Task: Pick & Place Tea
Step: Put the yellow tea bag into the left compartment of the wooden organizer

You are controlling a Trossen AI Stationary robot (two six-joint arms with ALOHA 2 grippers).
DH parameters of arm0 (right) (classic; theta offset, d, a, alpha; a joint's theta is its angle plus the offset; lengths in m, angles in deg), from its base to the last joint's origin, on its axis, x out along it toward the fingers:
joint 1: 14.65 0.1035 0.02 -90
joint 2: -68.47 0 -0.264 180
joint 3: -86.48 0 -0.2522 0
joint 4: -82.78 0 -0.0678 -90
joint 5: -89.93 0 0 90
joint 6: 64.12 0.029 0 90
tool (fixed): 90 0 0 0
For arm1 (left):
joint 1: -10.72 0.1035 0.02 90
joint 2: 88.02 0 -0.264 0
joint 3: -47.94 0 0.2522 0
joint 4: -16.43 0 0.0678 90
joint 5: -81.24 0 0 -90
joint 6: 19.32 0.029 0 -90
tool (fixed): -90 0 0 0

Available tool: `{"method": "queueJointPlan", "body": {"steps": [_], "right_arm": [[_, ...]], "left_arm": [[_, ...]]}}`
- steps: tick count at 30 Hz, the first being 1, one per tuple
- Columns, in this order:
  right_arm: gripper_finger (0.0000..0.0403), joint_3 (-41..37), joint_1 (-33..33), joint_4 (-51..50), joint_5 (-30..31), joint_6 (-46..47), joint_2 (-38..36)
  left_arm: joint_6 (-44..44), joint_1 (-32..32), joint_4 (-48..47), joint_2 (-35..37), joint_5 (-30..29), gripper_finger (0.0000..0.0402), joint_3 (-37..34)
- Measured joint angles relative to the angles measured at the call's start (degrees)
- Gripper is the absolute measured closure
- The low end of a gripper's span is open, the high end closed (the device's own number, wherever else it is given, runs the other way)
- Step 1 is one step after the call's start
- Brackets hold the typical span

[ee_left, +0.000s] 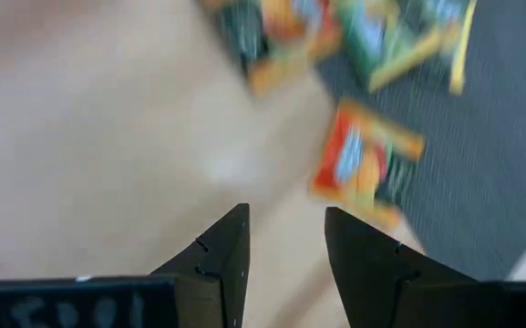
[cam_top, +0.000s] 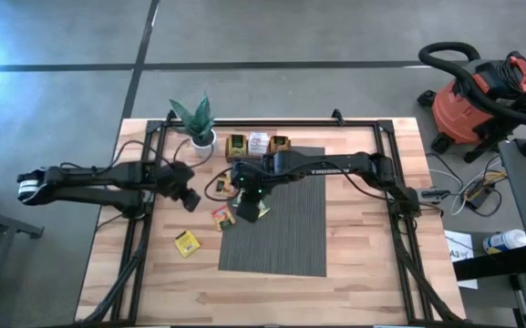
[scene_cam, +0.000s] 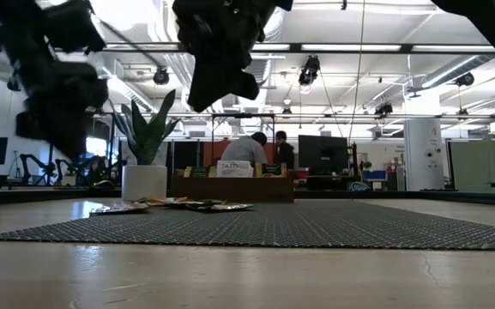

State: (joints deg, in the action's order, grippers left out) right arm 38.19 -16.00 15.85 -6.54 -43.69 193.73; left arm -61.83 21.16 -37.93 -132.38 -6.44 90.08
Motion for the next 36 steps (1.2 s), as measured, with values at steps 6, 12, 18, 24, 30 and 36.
{"method": "queueJointPlan", "body": {"steps": [6,12,18,24,30,36], "right_arm": [[0.0335,-0.12,0.40,0.00,-0.18,-0.99,-0.01],[0.0335,-0.12,0.60,-0.02,-0.03,-2.31,0.00],[0.0335,-0.36,0.53,0.34,0.01,-3.79,-0.02],[0.0335,-1.08,0.64,1.98,0.03,-4.02,0.00],[0.0335,-2.04,0.71,2.71,0.06,-4.08,0.06],[0.0335,-3.64,1.47,2.78,0.02,-3.39,0.09]], "left_arm": [[-8.48,-3.83,1.14,0.02,8.70,0.0264,-5.72],[-17.10,-12.71,1.16,0.04,8.81,0.0264,-7.31],[-25.00,-25.03,1.32,-0.30,7.95,0.0264,-6.69],[-33.70,-33.73,1.18,-3.20,5.40,0.0264,-8.17],[-34.48,-35.46,5.94,-8.15,2.20,0.0264,-8.17],[-34.34,-35.37,8.27,-15.14,-3.09,0.0264,-8.06]]}}
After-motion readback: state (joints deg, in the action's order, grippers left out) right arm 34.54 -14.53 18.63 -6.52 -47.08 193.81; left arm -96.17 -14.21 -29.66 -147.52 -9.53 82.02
